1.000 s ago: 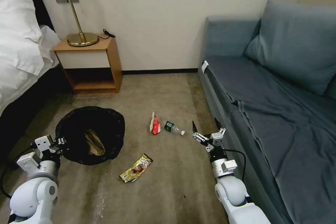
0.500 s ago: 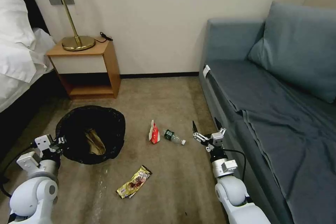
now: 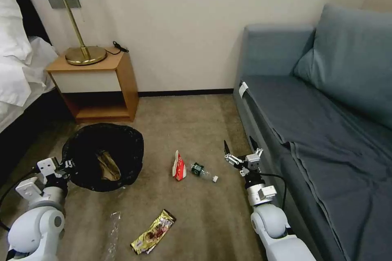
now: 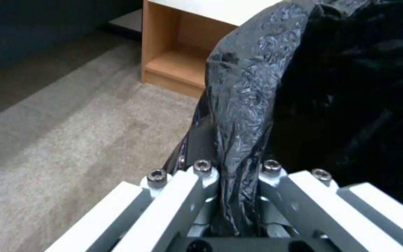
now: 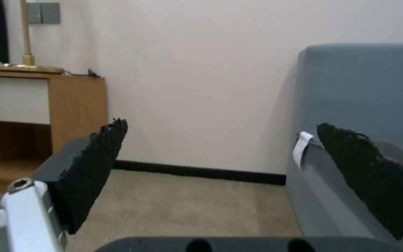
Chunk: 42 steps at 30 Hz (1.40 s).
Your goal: Pick up the trash bin, then pick up the garbage on the floor and place it into the trash bin.
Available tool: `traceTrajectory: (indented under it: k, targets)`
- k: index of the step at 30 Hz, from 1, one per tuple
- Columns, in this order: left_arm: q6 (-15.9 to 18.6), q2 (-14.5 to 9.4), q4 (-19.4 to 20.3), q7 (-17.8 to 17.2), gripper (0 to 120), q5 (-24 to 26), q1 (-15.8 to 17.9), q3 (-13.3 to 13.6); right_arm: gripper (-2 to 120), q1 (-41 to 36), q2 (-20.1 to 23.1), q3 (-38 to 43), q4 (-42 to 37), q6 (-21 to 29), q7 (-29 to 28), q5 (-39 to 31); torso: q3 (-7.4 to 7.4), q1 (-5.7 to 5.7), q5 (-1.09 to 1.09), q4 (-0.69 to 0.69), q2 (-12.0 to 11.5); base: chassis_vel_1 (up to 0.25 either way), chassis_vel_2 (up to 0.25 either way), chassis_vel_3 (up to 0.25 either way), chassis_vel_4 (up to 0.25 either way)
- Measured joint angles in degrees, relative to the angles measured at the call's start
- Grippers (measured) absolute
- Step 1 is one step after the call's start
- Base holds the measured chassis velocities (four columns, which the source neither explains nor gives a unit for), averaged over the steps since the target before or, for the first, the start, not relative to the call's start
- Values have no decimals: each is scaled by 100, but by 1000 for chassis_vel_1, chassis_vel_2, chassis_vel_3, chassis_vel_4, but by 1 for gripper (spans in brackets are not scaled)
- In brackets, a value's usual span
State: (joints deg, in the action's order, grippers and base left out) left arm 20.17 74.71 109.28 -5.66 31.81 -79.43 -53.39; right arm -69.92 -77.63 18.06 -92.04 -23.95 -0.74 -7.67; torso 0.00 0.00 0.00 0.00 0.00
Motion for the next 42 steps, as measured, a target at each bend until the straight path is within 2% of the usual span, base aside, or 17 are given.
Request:
traceTrajectory:
  k: [5, 11, 17, 19, 20, 24, 26, 27, 28, 29, 30, 32, 33, 35, 38, 42]
  targets:
    - [-24, 42, -94, 4, 3, -23, 40, -6, 100, 175, 69, -76, 242, -272, 98, -43, 0, 0, 0, 0, 0, -90, 95, 93, -102]
    - [-25, 120, -397, 2, 3, -121, 340, -3, 100, 576, 221, -363, 625, -347, 233, -168, 1, 1, 0, -1, 0, -33, 40, 20, -37]
    - [30, 232, -596, -11, 3, -223, 545, 56, 100, 1360, 491, -1072, 1253, -345, 548, -186, 1, 0, 0, 0, 0, 0, 0, 0, 0]
    - [74, 303, -612, -24, 3, -296, 593, 84, 100, 1967, 668, -1651, 1757, -321, 984, -225, 1, 0, 1, 0, 0, 0, 0, 0, 0]
    - [74, 303, -612, -24, 3, -296, 593, 84, 100, 1967, 668, -1651, 1757, -321, 984, -225, 1, 0, 1, 0, 0, 0, 0, 0, 0]
    - [101, 367, -600, -37, 3, -390, 622, 112, 100, 2835, 887, -2504, 2387, -336, 1556, -241, 1, 0, 0, 1, 0, 0, 0, 0, 0]
    - [125, 419, -533, -52, 3, -443, 637, 125, 100, 3409, 1058, -3238, 2796, -344, 2254, -245, 1, 0, 0, 2, 0, 0, 0, 0, 0]
    - [125, 419, -533, -52, 3, -443, 637, 125, 100, 3409, 1058, -3238, 2796, -344, 2254, -245, 1, 0, 0, 2, 0, 0, 0, 0, 0]
    - [134, 434, -509, -59, 3, -464, 647, 126, 100, 3625, 1097, -3541, 2968, -396, 2631, -267, 1, 0, 0, 0, 0, 0, 0, 0, 0]
    - [139, 444, -495, -60, 3, -479, 660, 128, 100, 3813, 1095, -3842, 3143, -497, 2957, -321, 1, 0, -2, 0, 0, 0, 0, 0, 0]
    - [139, 444, -495, -60, 3, -479, 660, 128, 100, 3813, 1095, -3842, 3143, -497, 2957, -321, 1, 0, -2, 0, 0, 0, 0, 0, 0]
    - [147, 447, -489, -59, 3, -501, 701, 132, 100, 4092, 1038, -4385, 3402, -617, 3467, -475, 1, 0, 0, -1, 0, 0, 0, 0, 0]
    - [147, 447, -489, -59, 3, -501, 701, 132, 100, 4092, 1038, -4385, 3402, -617, 3467, -475, 1, 0, 0, -1, 0, 0, 0, 0, 0]
    - [163, 452, -488, -62, 3, -537, 754, 138, 100, 4375, 884, -5041, 3687, -729, 3960, -654, 1, 0, 0, 1, 0, 0, 0, 0, 0]
    - [167, 484, -489, -64, 3, -579, 783, 157, 100, 4546, 724, -5503, 3915, -747, 4278, -653, 1, 0, -1, 0, 0, 0, 0, 0, 0]
    - [177, 537, -490, -65, 3, -609, 789, 180, 100, 4667, 581, -5857, 4111, -751, 4420, -647, 1, 0, 0, 0, -1, 0, 0, 0, 0]
